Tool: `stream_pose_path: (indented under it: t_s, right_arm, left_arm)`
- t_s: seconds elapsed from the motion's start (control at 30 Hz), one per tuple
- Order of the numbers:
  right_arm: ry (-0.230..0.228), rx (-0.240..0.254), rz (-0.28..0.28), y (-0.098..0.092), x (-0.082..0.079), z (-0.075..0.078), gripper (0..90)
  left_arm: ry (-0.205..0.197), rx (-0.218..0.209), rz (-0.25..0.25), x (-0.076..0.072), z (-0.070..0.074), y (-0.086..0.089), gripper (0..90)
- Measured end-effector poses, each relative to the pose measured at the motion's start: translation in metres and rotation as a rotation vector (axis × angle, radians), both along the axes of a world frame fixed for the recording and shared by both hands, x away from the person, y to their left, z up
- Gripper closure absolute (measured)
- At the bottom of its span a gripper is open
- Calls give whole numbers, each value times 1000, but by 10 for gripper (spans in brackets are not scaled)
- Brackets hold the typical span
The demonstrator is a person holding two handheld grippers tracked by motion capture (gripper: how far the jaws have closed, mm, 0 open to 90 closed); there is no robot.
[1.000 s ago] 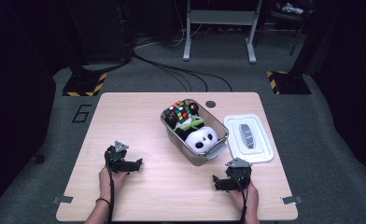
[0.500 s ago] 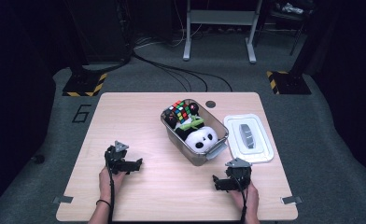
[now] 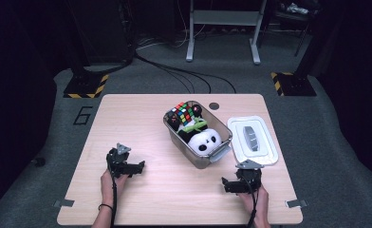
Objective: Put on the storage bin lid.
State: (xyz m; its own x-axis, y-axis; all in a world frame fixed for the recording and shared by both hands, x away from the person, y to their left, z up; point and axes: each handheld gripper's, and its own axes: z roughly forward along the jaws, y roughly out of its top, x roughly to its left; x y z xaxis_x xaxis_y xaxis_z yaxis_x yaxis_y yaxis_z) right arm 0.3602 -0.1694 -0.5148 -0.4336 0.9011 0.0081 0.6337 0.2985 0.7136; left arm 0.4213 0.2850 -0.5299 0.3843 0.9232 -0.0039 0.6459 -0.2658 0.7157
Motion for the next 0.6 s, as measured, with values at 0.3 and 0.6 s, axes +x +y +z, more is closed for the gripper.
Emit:
stream_pose_path:
  t_s: [0.3,0.6]
  right_arm:
    - [-29,-11,-90,-37,26,32,0]
    - [15,-46,-149,-59,92,31,78]
  left_arm:
    - [-8,-2,4,0,-1,0,0]
    - [-8,-3,4,0,-1,0,0]
